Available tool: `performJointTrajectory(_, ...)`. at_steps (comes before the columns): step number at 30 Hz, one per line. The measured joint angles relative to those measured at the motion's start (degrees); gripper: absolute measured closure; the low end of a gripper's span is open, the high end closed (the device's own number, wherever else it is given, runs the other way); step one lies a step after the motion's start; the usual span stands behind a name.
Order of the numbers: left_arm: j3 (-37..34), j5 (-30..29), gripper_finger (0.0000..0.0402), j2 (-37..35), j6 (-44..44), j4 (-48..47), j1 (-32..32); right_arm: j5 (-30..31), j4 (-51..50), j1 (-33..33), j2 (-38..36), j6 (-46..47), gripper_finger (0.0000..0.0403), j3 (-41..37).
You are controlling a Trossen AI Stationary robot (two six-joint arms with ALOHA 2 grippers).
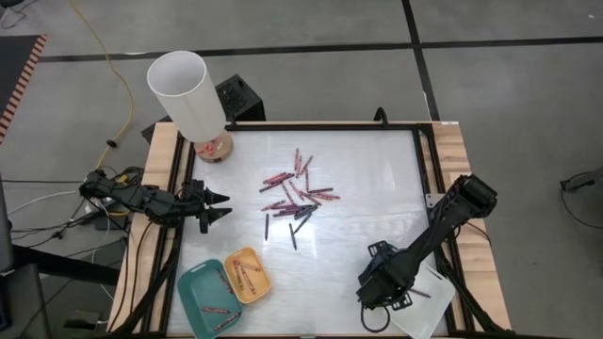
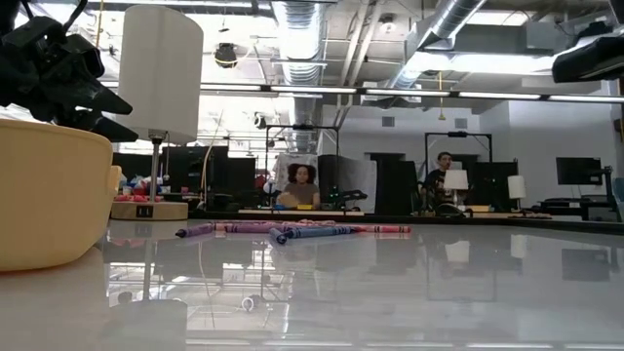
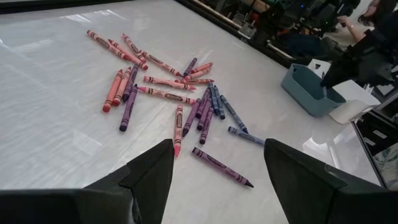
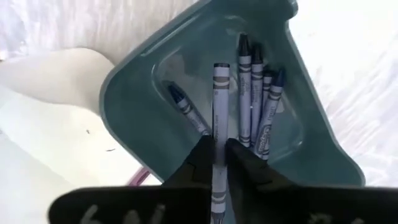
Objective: Sort crayons
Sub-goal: Put the blue crayon into the dark blue bin, then put the purple crayon into the white bin
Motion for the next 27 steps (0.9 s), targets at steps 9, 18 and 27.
performJointTrajectory(9,0.0,0.0,0.0161,0.0,0.0,0.0,0.0,0.0,-0.1,-0.2,0.0,3.0,0.034,0.0)
performJointTrajectory(18,0.0,0.0,0.0161,0.0,0.0,0.0,0.0,-1.6,-0.7,-6.7,-4.0,5.2,0.0339,2.8)
performJointTrajectory(27,0.0,0.0,0.0161,0.0,0.0,0.0,0.0,8.8,0.3,-21.8,-9.0,-7.3,0.0339,9.3)
